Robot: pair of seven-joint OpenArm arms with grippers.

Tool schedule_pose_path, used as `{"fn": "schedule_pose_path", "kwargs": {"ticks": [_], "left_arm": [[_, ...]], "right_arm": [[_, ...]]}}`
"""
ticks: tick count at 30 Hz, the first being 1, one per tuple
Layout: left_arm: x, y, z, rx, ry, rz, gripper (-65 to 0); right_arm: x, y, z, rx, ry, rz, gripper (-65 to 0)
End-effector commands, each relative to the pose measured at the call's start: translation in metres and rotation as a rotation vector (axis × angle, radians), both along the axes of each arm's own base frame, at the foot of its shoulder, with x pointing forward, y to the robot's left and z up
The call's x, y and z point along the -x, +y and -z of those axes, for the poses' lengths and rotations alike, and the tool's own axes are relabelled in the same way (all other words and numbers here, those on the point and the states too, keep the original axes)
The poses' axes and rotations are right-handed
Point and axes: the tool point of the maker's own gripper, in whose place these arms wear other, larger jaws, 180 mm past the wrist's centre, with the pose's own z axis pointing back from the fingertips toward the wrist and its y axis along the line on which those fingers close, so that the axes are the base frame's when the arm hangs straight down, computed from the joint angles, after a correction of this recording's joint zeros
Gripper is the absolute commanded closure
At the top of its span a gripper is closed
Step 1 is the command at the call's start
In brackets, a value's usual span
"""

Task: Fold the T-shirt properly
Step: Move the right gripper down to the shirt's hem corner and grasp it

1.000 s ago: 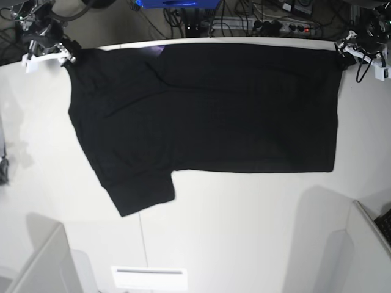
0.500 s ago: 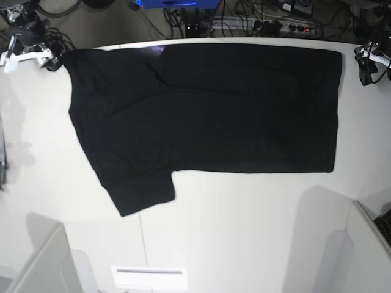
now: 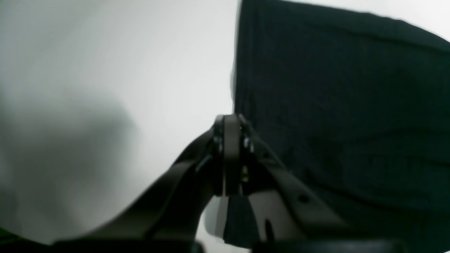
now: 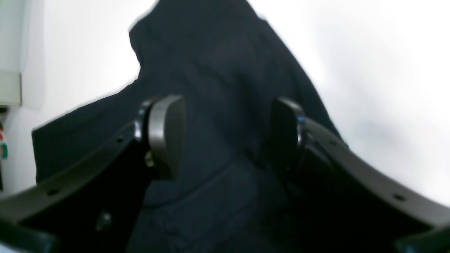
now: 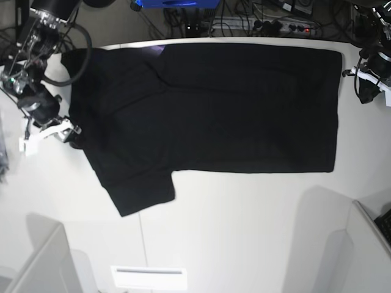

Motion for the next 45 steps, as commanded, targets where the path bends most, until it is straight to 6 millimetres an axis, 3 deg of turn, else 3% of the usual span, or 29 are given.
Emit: {"fn": "schedule_pose_path", "kwargs": {"ticks": [1, 14, 17, 22, 28, 34, 40, 45], "left_arm": [[-0.006, 0.002, -0.012, -0.018, -0.039, 0.010, 0.0], [-0.005, 0.005, -0.013, -0.023, -0.040, 0.001, 0.0], [-0.005, 0.006, -0.013, -0.023, -0.040, 0.000, 0.0], [-0.005, 0.006, -0.013, -0.023, -0.040, -0.002, 0.0], [-0.004, 0.006, -0.013, -0.023, -0.039, -0.002, 0.0], [-0.005, 0.006, -0.013, -0.022, -0.039, -0.003, 0.0], [-0.006, 0.006, -0.014, -0.023, -0.042, -0.002, 0.0], [-0.014, 0.006, -0.017, -0.019, -0.067, -0.001, 0.0]], "right_arm": [[-0.019, -0.001, -0.014, -0.001, -0.054, -0.009, -36.5], [-0.126, 0.005, 0.017, -0.024, 0.018, -0.062, -38.6], [-0.144, 0.007, 0.029, 0.023, 0.048, -0.083, -43.1], [-0.168, 0.004, 0.048, 0.087, 0.071, -0.065, -44.0], [-0.179, -0.001, 0.070, 0.212, 0.125, -0.093, -44.1], [-0.174, 0.030, 0.080, 0.248, 0.122, -0.246, -43.2], [-0.166, 0.034, 0.088, 0.243, 0.138, -0.256, -42.6], [-0.164, 0.034, 0.090, 0.242, 0.141, -0.258, -30.5]]}}
